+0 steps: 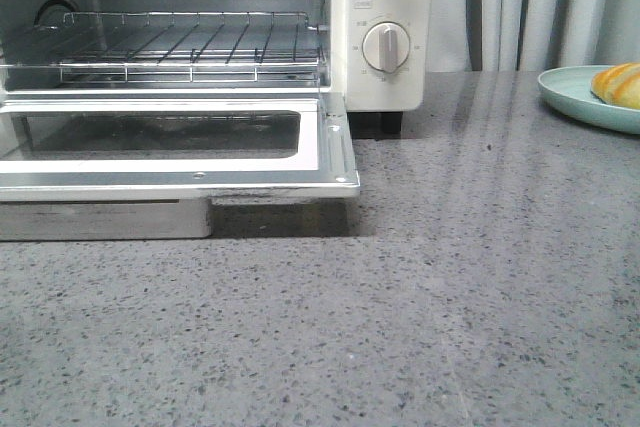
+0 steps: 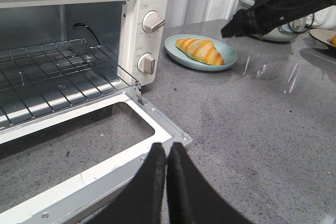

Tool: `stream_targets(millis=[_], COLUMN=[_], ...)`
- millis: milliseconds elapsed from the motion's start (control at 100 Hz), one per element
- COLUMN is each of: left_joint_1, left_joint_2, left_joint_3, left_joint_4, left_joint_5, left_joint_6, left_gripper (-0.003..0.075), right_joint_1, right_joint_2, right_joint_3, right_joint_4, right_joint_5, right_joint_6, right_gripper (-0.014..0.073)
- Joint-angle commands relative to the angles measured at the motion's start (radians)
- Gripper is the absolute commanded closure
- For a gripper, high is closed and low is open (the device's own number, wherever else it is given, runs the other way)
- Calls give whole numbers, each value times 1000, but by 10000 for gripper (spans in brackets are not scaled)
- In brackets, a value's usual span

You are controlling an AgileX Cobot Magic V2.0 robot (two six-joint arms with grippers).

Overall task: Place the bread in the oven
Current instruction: 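Grasp the orange-striped croissant on the teal plate with the right gripper, then carry the croissant with the right gripper into the oven over the rack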

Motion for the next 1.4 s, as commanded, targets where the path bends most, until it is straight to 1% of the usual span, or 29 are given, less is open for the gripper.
stream_targets(millis=[0, 160, 220, 360, 460, 500, 510, 590, 760, 940, 1040, 1100, 1160, 1200, 1230, 1250, 1370, 1380, 1390], left_joint_1=[-9, -9, -9, -9, -9, -9, -9, -9, -9, -9, -9, -9, -9, -9, -9, -9, -9, -9, -9], left_joint_2=[8, 8, 8, 8, 8, 8, 8, 8, 8, 8, 8, 8, 8, 8, 8, 8, 8, 8, 8], left_joint_3=[-27, -27, -27, -27, -27, -27, -27, -27, -27, -27, -27, -27, -27, -27, -27, -27, -27, -27, -27], left_joint_4=[-26, -26, -26, -26, -26, -26, -26, -26, -26, -40, -40, -40, -40, -40, -40, -40, -40, -40, -40], left_joint_5=[-54, -54, -54, -54, -54, -54, -54, -54, -52, -44, -44, -45, -45, -45, -47, -47, -63, -63, -63], left_joint_6=[-7, -7, -7, -7, -7, -7, -7, -7, -7, -7, -7, -7, -7, -7, -7, -7, -7, -7, -7], left_gripper=[742, 742, 742, 742, 742, 742, 742, 742, 742, 742, 742, 742, 742, 742, 742, 742, 742, 742, 742], right_joint_1=[-8, -8, -9, -9, -9, -9, -9, -9, -9, 26, 81, 137, 200, 264, 294, 335, 505, 536, 536], right_joint_2=[32, 111, 130, 164, 178, 190, 190, 202, 163, -16, -126, -189, -237, -271, -283, -297, -322, -322, -322], right_joint_3=[-37, -37, -37, -37, -37, -37, -37, -37, -39, -39, -41, -46, -58, -74, -82, -93, -144, -157, -157], right_joint_4=[-5, -5, -5, -5, -5, -5, -5, -5, 0, -3, -29, -68, -111, -147, -167, -178, -265, -278, -278], right_joint_5=[-58, -72, -72, -69, -67, -64, -64, -58, -115, -266, -334, -365, -362, -351, -346, -343, -313, -302, -302], right_joint_6=[-10, -10, -10, -10, -10, -10, -10, -10, -10, -10, -10, -10, -10, -10, -10, -10, -10, -10, -10], right_gripper=[235, 237, 267, 400, 470, 529, 529, 667, 661, 661, 662, 662, 662, 662, 662, 662, 662, 662, 662])
